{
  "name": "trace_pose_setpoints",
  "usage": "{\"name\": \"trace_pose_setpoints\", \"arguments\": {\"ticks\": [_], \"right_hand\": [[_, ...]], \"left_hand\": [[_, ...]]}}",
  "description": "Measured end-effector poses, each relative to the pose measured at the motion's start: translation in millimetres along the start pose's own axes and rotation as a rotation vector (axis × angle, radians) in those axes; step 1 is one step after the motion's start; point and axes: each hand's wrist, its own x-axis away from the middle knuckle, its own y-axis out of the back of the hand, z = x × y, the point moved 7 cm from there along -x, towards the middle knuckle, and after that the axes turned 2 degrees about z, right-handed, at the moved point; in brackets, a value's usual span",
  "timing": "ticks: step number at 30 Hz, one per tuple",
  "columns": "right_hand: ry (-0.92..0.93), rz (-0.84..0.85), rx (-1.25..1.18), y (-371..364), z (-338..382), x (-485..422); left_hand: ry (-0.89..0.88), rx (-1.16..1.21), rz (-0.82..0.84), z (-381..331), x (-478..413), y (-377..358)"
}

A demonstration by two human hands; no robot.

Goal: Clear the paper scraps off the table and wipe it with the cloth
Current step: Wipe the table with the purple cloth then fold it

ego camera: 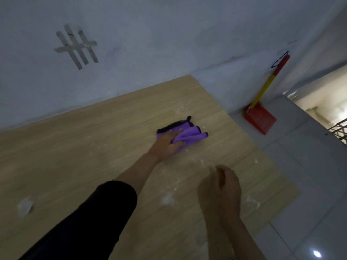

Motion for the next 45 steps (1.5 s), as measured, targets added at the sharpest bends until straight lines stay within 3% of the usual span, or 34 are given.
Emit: {"name": "trace_pose_setpoints", "arguments": {"ticks": [4, 8, 10, 12, 17, 22, 28, 32, 35, 37, 42, 45], "right_hand": [[0.381, 0.195, 0.194, -39, 53, -29], [0.557, 0.573, 0.518, -98, 82, -40], [0.573, 0.679, 0.684, -114, 80, -50], [0.601, 0.71, 0.678, -120, 88, -66], [0.418, 0.535, 0.317, -100, 137, -142], [0.453, 0.309, 0.391, -93, 178, -239], [0.401, 0.5, 0.597, -150, 104, -266], [0.531, 0.483, 0.5, -163, 92, -217], [0.679, 0.588, 0.344, -161, 87, -157], [0.659, 0.632, 0.257, -145, 85, -131], [0.638, 0.279, 0.247, -77, 89, -184], [0.464, 0.25, 0.388, -73, 57, -229]], "left_hand": [[-0.018, 0.1, 0.091, -2, 20, 2], [-0.032, 0.246, -0.157, 1, 49, 39], [0.017, 0.264, -0.318, 15, 64, 63], [0.062, 0.203, -0.402, 32, 77, 81], [0.169, 0.045, -0.503, 69, 93, 112], [0.219, -0.039, -0.585, 80, 84, 119], [0.257, -0.084, -0.653, 81, 73, 108], [0.281, -0.147, -0.695, 80, 72, 110], [0.298, -0.2, -0.707, 75, 71, 107], [0.314, -0.196, -0.694, 74, 70, 104], [0.321, -0.268, -0.657, 66, 72, 91], [0.296, -0.295, -0.662, 58, 76, 74]]}}
